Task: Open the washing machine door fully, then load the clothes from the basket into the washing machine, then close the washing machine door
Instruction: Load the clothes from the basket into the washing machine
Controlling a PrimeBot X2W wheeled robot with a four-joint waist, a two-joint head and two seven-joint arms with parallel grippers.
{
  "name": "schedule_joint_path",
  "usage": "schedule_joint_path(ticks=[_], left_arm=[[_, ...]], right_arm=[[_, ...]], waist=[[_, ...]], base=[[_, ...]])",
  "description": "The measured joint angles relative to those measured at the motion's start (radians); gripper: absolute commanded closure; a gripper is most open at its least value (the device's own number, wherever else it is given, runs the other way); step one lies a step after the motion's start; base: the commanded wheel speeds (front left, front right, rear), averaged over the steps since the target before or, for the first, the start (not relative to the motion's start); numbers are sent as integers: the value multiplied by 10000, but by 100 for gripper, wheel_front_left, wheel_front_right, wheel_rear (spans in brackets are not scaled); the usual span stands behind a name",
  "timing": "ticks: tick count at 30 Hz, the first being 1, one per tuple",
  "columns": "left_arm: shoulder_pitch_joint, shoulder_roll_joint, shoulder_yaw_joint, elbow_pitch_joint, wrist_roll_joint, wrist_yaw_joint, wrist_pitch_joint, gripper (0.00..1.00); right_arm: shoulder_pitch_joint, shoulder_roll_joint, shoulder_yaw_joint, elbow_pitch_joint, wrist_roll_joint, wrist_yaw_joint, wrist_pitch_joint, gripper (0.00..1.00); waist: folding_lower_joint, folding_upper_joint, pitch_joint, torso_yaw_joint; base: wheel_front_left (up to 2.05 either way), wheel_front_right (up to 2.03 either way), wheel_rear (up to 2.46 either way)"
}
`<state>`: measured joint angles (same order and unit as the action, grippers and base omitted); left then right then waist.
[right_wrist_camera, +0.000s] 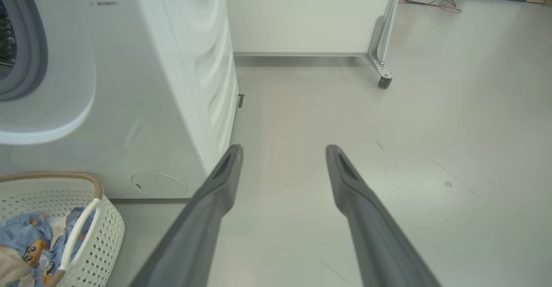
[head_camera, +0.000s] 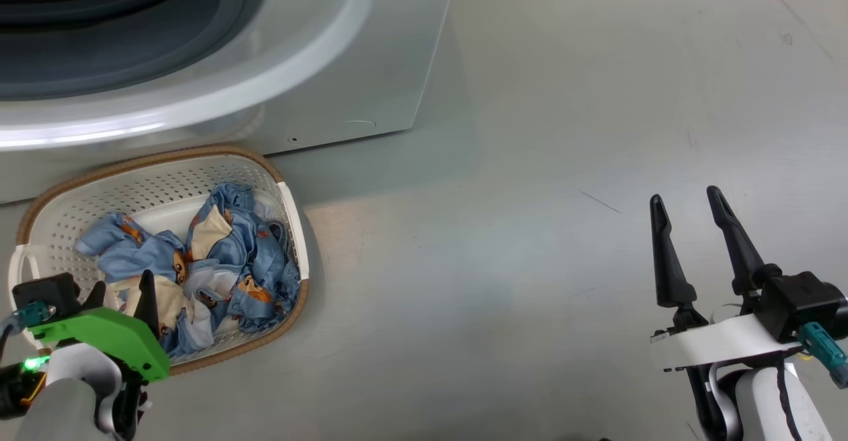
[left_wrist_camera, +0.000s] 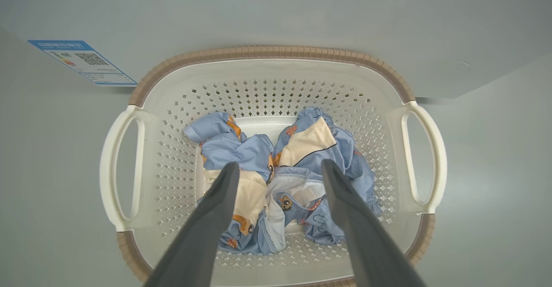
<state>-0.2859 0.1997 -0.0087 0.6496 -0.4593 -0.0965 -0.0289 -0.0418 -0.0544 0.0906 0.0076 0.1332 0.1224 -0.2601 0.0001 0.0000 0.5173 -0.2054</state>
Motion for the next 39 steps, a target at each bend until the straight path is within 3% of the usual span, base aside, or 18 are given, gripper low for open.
schedule_joint_path(ticks=[15, 39], left_arm=[[-848, -171, -71, 1058, -165, -8, 558, 0], [-2120, 25, -88, 2040, -268, -100, 1070, 0]], right_arm=[[-470, 0, 207, -21, -125, 2, -2, 0], [-626, -29, 127, -167, -230, 2, -2, 0]], waist=[[-1, 0, 451, 521], [0, 0, 1436, 451]], base=[[0, 0, 0], [0, 0, 0]])
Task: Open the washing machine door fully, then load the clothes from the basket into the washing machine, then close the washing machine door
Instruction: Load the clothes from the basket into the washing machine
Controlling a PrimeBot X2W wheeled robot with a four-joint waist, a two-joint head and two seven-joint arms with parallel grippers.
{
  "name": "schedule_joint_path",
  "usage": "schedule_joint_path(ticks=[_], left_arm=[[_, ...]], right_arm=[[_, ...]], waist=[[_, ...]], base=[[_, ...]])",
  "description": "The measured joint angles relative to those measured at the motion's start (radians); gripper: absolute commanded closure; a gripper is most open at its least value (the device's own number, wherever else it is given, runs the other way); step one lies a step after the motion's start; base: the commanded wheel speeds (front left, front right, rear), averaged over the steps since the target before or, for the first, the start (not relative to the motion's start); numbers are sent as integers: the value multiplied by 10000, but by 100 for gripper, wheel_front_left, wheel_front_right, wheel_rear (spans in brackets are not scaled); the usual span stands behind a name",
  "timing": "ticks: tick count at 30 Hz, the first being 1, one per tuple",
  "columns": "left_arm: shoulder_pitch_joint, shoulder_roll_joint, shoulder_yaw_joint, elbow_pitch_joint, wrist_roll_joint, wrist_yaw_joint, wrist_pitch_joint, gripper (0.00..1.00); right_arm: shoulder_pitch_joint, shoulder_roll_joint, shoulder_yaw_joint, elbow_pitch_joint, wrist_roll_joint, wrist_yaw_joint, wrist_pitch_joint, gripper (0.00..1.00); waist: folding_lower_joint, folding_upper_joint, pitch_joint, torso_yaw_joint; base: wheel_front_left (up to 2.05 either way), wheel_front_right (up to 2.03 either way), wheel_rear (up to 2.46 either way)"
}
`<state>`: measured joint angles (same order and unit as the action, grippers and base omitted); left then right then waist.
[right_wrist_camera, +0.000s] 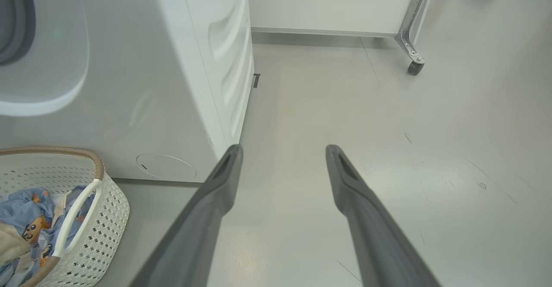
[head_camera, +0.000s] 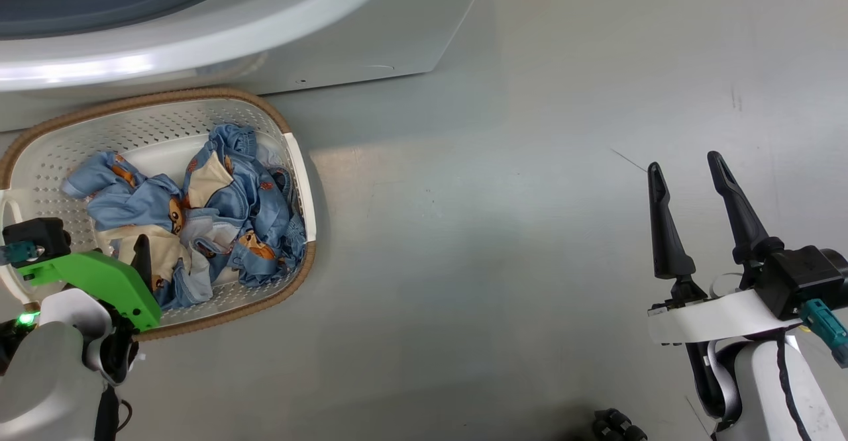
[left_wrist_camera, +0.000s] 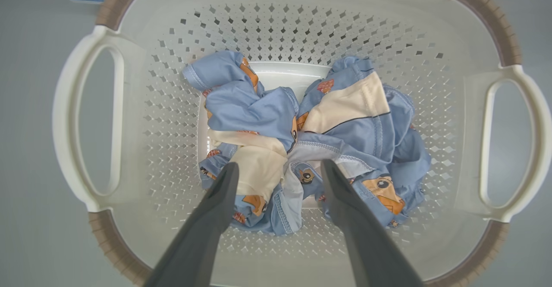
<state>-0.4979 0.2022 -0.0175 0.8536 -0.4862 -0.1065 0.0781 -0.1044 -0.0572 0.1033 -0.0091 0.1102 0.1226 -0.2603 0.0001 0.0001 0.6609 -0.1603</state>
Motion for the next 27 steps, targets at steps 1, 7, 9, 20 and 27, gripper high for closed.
schedule_joint_path(ticks=[1, 7, 9, 20, 27], left_arm=[[-55, 15, 4, 61, 0, 0, 0, 0], [-436, 90, 73, 313, -86, 0, 102, 0], [-563, 105, 71, 399, -86, 0, 186, 0], [-1116, 347, -2, 748, -86, -71, 533, 0], [-1366, 418, 10, 940, -86, -73, 573, 0]], right_arm=[[-15, -2, -4, -13, -4, -2, 0, 0], [-119, -17, -15, -138, -59, 0, 0, 0], [-120, -21, -33, -176, -63, 0, 0, 0], [-158, -25, -90, -405, -86, 0, 0, 0], [-260, -21, -150, -533, -165, 0, 0, 0]], waist=[[0, 0, 46, 3], [0, 0, 367, 13], [0, 0, 469, 9], [0, 0, 1086, -33], [0, 0, 1481, -55]], base=[[0, 0, 0], [0, 0, 0], [0, 0, 0], [0, 0, 0], [0, 0, 0]])
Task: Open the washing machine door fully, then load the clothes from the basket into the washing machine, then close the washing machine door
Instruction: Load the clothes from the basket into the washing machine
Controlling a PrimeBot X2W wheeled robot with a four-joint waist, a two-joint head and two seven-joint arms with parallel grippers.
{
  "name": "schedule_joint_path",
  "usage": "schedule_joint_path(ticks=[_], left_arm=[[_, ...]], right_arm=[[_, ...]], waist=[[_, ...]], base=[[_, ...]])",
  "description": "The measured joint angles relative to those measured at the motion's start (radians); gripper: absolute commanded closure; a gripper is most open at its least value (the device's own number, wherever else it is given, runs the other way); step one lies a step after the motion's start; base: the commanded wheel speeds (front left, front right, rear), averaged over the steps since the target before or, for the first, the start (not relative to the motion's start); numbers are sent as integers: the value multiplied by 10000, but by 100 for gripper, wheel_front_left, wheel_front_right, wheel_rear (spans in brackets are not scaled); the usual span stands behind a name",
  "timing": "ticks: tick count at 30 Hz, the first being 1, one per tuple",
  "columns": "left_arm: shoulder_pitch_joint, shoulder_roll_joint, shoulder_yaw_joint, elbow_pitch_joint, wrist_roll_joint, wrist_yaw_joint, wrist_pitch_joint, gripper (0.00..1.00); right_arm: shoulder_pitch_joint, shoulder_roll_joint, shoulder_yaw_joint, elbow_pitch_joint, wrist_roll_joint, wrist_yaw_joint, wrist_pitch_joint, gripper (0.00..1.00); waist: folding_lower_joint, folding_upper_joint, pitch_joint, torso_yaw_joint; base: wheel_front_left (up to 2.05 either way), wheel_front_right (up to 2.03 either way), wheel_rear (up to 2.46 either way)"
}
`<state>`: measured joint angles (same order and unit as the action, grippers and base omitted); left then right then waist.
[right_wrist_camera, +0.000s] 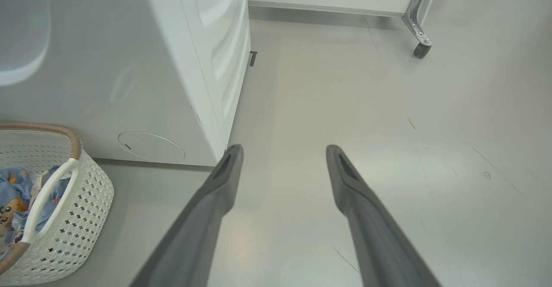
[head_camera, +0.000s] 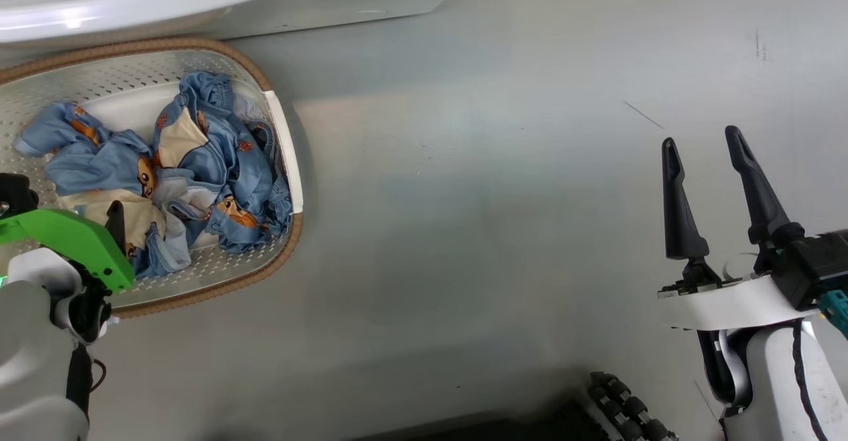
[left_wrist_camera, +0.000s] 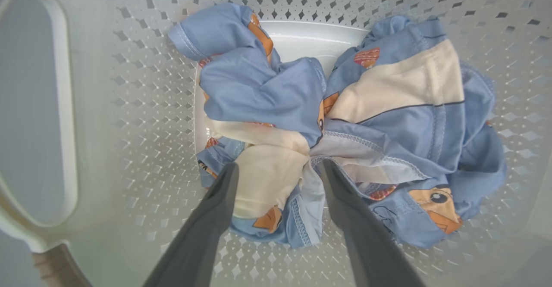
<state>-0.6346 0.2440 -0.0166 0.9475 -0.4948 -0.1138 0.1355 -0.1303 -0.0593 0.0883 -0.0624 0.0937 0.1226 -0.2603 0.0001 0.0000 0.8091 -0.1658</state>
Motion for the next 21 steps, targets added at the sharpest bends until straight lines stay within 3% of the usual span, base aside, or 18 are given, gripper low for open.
schedule_joint_path(ticks=[21], left_arm=[[-863, 29, -117, 514, 0, -2, -48, 0]], right_arm=[[-44, -6, -326, -437, -171, 0, 0, 0]], waist=[[-1, 0, 763, 75]], base=[[0, 0, 0]])
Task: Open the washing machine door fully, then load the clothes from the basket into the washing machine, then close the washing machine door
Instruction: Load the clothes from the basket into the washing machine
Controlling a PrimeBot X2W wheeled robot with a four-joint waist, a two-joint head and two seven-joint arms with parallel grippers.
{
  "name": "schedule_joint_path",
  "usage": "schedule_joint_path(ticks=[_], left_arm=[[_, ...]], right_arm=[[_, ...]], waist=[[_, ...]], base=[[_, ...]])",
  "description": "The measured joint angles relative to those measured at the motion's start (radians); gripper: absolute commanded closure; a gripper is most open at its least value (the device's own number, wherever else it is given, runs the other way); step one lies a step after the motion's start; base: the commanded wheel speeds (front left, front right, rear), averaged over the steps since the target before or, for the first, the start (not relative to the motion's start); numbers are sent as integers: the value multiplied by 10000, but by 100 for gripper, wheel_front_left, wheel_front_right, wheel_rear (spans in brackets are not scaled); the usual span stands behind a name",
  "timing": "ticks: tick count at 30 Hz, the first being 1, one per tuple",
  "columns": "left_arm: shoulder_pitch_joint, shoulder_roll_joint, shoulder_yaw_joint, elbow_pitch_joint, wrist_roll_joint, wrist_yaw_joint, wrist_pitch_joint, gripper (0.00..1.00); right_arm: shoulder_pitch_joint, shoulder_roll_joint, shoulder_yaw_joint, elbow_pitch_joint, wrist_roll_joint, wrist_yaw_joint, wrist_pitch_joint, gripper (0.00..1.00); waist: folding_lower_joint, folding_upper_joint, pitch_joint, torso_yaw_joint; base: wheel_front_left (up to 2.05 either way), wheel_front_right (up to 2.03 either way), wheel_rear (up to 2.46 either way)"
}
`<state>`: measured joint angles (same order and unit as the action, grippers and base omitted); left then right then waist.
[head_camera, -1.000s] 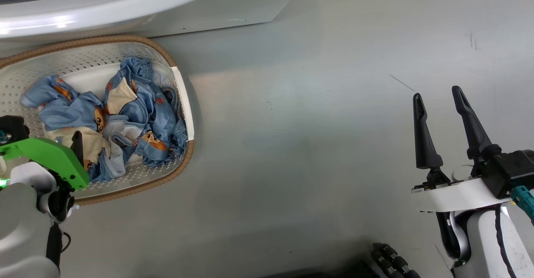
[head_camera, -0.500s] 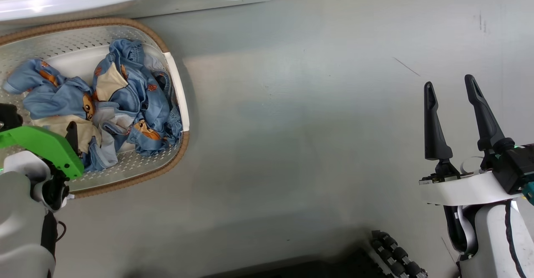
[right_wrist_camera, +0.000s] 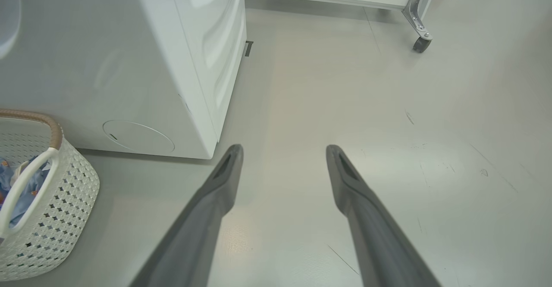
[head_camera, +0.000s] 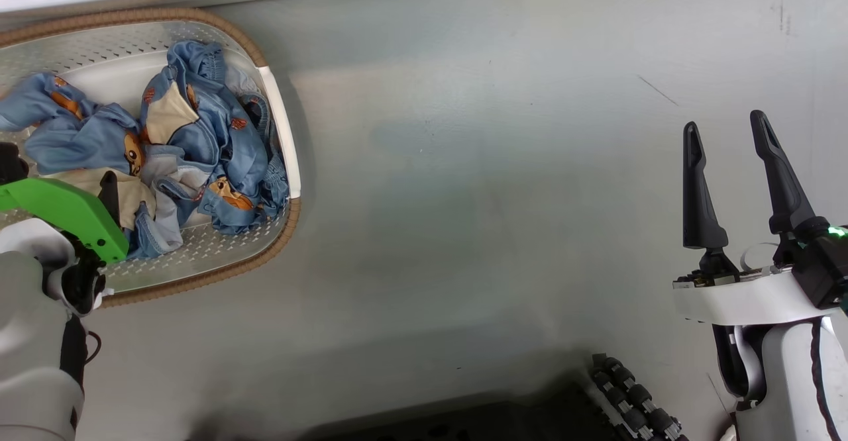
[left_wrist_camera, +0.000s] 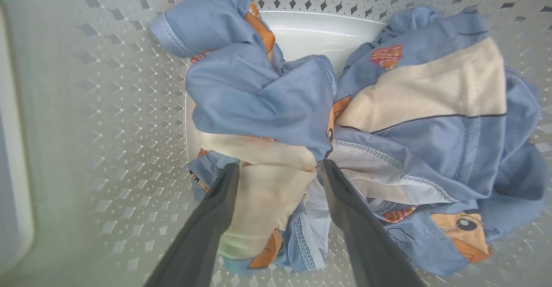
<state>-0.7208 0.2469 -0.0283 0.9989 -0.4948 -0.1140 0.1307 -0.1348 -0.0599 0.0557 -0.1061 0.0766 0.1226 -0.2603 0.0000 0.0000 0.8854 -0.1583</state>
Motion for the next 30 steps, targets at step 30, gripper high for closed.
schedule_joint_path(ticks=[30], left_arm=[[-593, 144, -90, 926, 107, 13, -278, 0]], right_arm=[[32, 10, -163, -263, -52, 0, 0, 0]], waist=[[0, 0, 476, 110]], base=[[0, 0, 0]])
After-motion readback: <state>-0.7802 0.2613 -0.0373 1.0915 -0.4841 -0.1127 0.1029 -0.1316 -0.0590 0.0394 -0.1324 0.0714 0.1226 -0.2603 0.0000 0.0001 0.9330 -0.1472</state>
